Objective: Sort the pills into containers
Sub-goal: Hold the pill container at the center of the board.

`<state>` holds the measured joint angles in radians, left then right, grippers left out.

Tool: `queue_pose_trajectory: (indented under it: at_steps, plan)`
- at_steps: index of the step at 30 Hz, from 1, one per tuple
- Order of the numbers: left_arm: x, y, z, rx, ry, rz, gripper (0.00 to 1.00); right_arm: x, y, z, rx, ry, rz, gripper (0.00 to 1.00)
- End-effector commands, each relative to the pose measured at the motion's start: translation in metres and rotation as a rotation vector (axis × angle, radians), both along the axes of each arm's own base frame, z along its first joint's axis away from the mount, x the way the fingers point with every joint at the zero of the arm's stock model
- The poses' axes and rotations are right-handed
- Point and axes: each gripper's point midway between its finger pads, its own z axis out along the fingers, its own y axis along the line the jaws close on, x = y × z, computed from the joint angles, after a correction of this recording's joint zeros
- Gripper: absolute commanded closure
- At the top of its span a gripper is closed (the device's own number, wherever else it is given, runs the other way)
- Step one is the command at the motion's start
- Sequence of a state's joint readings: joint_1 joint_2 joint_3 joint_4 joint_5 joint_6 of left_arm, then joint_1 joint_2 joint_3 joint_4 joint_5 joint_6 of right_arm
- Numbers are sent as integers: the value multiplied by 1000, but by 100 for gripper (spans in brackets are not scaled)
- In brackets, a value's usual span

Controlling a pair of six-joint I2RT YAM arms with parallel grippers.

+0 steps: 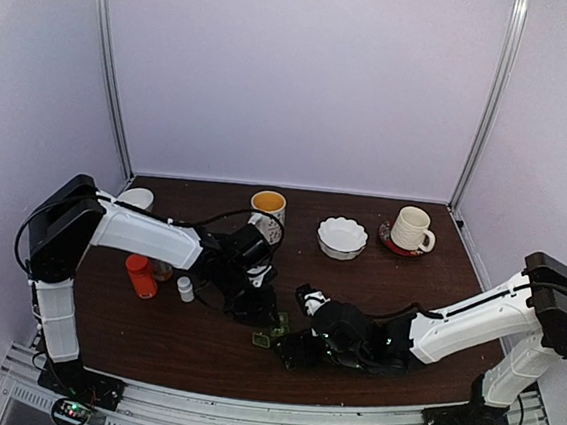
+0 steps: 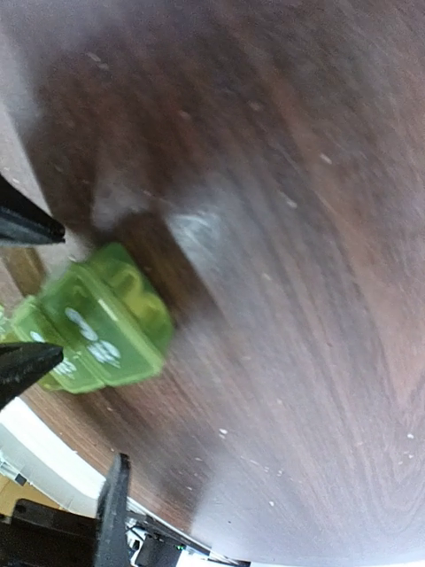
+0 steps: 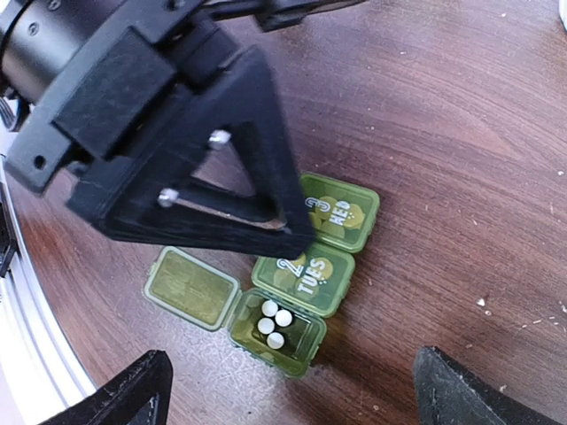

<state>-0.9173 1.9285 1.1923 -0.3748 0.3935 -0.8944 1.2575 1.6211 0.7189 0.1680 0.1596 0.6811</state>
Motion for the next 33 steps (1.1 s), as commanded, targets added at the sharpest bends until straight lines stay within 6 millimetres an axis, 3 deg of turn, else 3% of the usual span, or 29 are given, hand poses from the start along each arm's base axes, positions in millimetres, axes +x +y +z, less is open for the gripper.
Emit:
queue_pose_trajectory:
  at_steps: [1, 7, 15, 25, 33]
  plan:
    - [-3, -2, 21, -45, -14, 40, 57, 7, -3, 16, 70, -40, -16, 3]
    - [-6, -10, 33, -97, -11, 30, 54, 1, 4, 19, 98, -50, 50, 0]
    - [13, 21, 52, -54, -101, 28, 45, 4, 14, 17, 3, -110, 95, 0]
    - [26, 34, 43, -65, -82, -15, 45, 1, 36, 7, -151, -128, 121, 0]
    - [24, 21, 40, -102, -54, -111, 44, 1, 36, 0, -288, -163, 121, 0]
